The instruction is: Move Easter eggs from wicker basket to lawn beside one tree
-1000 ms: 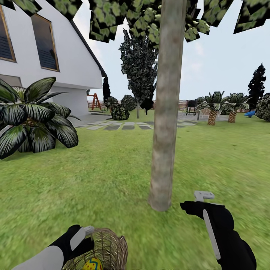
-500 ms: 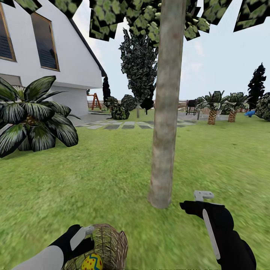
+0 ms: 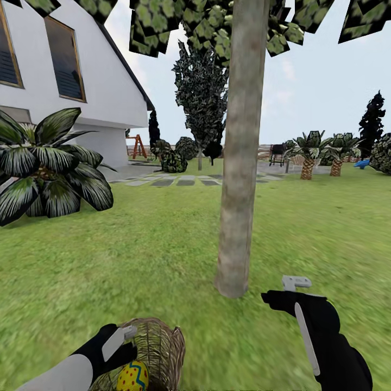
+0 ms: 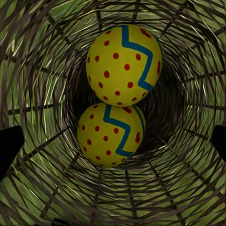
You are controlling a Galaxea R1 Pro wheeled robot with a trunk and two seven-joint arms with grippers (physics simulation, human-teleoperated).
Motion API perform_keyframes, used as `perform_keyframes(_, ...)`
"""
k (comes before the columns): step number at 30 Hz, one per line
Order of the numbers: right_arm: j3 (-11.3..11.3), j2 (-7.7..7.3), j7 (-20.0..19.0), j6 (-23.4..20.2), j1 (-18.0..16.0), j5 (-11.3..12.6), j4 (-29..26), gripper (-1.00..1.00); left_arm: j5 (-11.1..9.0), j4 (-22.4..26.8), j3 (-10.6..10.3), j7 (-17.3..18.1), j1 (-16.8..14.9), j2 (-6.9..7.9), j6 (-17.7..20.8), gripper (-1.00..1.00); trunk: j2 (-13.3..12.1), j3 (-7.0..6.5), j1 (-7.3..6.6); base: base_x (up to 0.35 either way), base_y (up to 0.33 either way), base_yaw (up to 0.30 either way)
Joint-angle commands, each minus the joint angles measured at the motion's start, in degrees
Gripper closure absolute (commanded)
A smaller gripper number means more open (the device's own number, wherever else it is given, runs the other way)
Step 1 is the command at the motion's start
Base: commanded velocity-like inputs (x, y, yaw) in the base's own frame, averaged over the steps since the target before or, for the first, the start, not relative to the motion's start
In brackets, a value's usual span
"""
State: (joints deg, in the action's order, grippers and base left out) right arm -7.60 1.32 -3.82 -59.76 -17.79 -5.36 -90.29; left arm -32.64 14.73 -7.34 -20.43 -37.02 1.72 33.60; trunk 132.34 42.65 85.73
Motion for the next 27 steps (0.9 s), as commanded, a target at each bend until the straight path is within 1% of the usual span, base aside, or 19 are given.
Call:
perform_keyframes(1,-0.19,-0.03,-0.40,-0.24,-0.05,-0.52,-0.09,-1.00,-0.61,0.15,-0.46,-0.41,-0.02,0.04,0.24,-1.00,0.45,0.25,0.21,0.000,0.000,0.000)
perform_keyframes(6,-0.63,-0.93,-0.40,-0.24,0.01,-0.56,-0.16,-1.00,-0.53,1.04,-0.54,-0.41,-0.09,0.04,0.29,-1.00,2.45,1.15,1.31,0.000,0.000,0.000)
perform_keyframes(12,-0.55,-1.28,-0.40,-0.24,0.03,-0.60,-0.11,-1.00,-0.41,2.87,-0.56,-0.56,-0.13,0.05,0.91,-1.00,4.86,2.23,2.63,0.000,0.000,0.000)
perform_keyframes(17,-0.42,-1.31,-0.40,-0.24,0.04,-0.63,-0.07,-1.00,-0.36,3.63,-0.54,-0.64,-0.85,0.04,3.76,-1.00,6.86,3.12,3.73,0.000,0.000,0.000)
perform_keyframes(27,-0.24,-1.23,-0.40,-0.24,0.04,-0.70,0.02,-1.00,-0.35,3.87,-0.42,-0.89,-2.56,0.11,7.03,-1.00,10.87,4.92,5.93,0.000,0.000,0.000)
